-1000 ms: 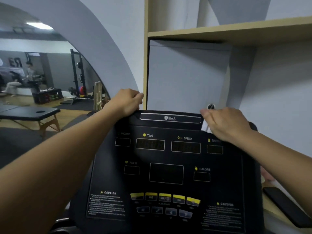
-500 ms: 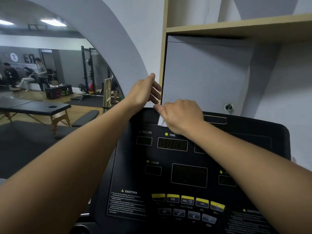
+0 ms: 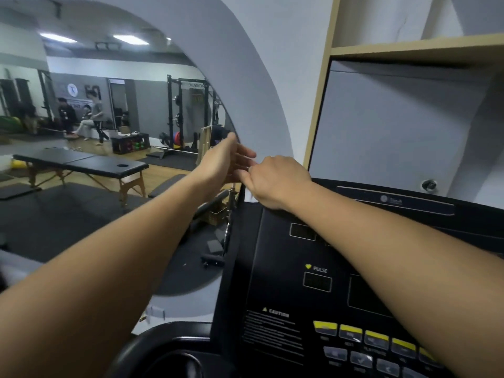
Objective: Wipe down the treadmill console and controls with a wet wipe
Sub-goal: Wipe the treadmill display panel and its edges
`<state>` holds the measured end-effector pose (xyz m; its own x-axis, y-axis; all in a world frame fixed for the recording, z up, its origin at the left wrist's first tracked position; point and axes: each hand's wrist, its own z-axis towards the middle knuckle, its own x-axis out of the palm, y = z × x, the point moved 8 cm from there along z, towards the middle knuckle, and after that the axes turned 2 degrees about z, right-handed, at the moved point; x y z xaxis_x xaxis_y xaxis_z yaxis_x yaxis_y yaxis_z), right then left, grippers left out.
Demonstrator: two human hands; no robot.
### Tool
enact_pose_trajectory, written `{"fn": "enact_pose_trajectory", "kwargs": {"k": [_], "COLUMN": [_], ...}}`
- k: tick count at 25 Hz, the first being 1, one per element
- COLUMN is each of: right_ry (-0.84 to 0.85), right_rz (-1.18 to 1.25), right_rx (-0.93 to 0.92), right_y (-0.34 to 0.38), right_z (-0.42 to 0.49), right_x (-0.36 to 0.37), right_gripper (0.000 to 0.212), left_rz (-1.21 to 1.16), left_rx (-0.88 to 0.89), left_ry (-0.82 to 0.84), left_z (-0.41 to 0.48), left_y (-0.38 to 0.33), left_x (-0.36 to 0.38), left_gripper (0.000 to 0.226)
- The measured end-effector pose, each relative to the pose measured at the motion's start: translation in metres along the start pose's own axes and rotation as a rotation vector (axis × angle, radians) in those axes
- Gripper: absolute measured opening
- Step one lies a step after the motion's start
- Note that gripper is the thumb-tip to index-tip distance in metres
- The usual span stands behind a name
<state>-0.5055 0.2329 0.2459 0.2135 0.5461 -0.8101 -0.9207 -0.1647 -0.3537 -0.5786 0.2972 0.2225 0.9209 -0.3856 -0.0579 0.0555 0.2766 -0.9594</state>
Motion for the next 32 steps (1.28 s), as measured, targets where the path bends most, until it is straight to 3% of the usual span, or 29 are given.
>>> {"fn": "enact_pose_trajectory", "kwargs": {"k": [4, 8, 11, 13, 15, 18, 20, 27, 29, 32], "right_ry": [0.081, 0.107, 0.107, -0.074, -0.167, 0.046, 0.09, -0.048, -0.06, -0.085], "right_rz": [-0.026, -0.038, 0.537, 0.863, 0.75, 0.335, 0.181, 0.091, 0.075, 0.069], "right_rx": [-0.093, -0.116, 0.08, 0.264, 0.329, 0.392, 0.434, 0.444, 0.441, 0.441], "right_y": [0.026, 0.036, 0.022, -0.004, -0.033, -0.07, -0.077, -0.073, -0.071, -0.069], "right_z": [0.02, 0.017, 0.02, 0.018, 0.001, -0.037, -0.05, -0.049, -0.05, -0.05], "right_x": [0.01, 0.013, -0.003, -0.021, -0.028, -0.012, -0.005, -0.007, -0.009, -0.013], "right_gripper": [0.039, 0.035, 0.029, 0.023, 0.024, 0.029, 0.037, 0.037, 0.036, 0.037], "left_rz": [-0.055, -0.002, -0.056, -0.009, 0.271, 0.656, 0.602, 0.293, 0.311, 0.405], "left_rx": [-0.066, -0.079, -0.015, 0.037, 0.158, 0.293, 0.269, 0.038, 0.127, 0.137], "left_ry": [0.023, 0.003, -0.081, -0.084, -0.014, 0.038, 0.054, 0.286, 0.204, -0.141], "left_z": [-0.015, -0.027, -0.028, -0.032, -0.037, -0.046, -0.049, -0.064, -0.058, -0.052], "left_y": [0.019, 0.022, 0.01, -0.001, -0.009, -0.005, 0.0, 0.038, 0.027, 0.021], "left_x": [-0.004, -0.017, -0.023, -0.015, 0.001, 0.013, 0.007, 0.013, 0.031, 0.035], "left_gripper": [0.05, 0.043, 0.046, 0.04, 0.03, 0.022, 0.022, 0.026, 0.019, 0.046]}}
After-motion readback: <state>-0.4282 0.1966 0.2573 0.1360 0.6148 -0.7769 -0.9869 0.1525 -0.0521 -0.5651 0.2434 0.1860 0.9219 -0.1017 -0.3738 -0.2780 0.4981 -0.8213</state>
